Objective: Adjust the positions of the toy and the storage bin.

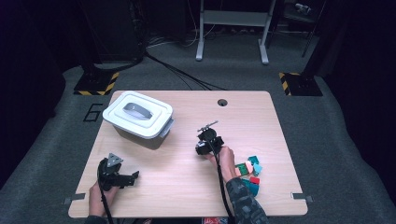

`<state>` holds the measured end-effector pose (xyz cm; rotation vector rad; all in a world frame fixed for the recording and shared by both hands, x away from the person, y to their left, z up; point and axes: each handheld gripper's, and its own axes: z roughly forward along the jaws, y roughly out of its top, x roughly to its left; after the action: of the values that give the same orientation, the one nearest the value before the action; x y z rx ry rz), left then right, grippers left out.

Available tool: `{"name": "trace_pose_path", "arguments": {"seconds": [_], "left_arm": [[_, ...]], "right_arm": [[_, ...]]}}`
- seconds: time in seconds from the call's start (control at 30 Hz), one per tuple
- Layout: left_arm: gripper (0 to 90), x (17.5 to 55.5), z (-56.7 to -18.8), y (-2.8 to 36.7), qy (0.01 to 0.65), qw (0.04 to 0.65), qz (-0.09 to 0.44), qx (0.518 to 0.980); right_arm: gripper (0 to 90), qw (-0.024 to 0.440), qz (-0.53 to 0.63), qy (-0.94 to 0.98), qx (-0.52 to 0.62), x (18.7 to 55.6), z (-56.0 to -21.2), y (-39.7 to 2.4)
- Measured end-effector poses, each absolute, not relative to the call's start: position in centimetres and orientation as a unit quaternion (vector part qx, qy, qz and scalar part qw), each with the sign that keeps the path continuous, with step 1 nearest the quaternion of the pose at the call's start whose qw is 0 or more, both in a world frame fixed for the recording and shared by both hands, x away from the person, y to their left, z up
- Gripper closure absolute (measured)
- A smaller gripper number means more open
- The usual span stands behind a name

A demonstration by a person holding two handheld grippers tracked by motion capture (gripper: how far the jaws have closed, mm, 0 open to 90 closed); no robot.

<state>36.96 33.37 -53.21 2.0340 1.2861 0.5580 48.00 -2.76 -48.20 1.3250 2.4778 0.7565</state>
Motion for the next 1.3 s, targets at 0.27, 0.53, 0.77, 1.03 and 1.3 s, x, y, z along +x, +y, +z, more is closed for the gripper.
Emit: {"name": "trace_pose_path", "arguments": {"seconds": [0.27, 0.53, 0.77, 1.03, 1.3], "left_arm": [[0.2, 37.0, -53.2, 33.4, 0.491, 0.328, 0.212, 0.778], [0.3, 36.9, -53.1, 33.4, 0.491, 0.325, 0.209, 0.781], [0.3, 36.9, -53.1, 33.4, 0.490, 0.325, 0.209, 0.781], [0.2, 36.9, -53.1, 33.4, 0.491, 0.325, 0.209, 0.781], [0.2, 36.9, -53.1, 33.4, 0.491, 0.325, 0.209, 0.781]], "right_arm": [[48.1, 0.121, 0.276, 0.841, 0.449, 47.6, -46.4, -4.1], [48.1, 0.131, 0.284, 0.833, 0.457, 47.2, -45.3, -6.6], [48.1, 0.145, 0.284, 0.819, 0.477, 46.9, -44.9, -9.9], [48.0, 0.162, 0.291, 0.794, 0.510, 46.6, -44.5, -14.1], [48.0, 0.181, 0.299, 0.772, 0.531, 46.3, -44.1, -17.4]]}}
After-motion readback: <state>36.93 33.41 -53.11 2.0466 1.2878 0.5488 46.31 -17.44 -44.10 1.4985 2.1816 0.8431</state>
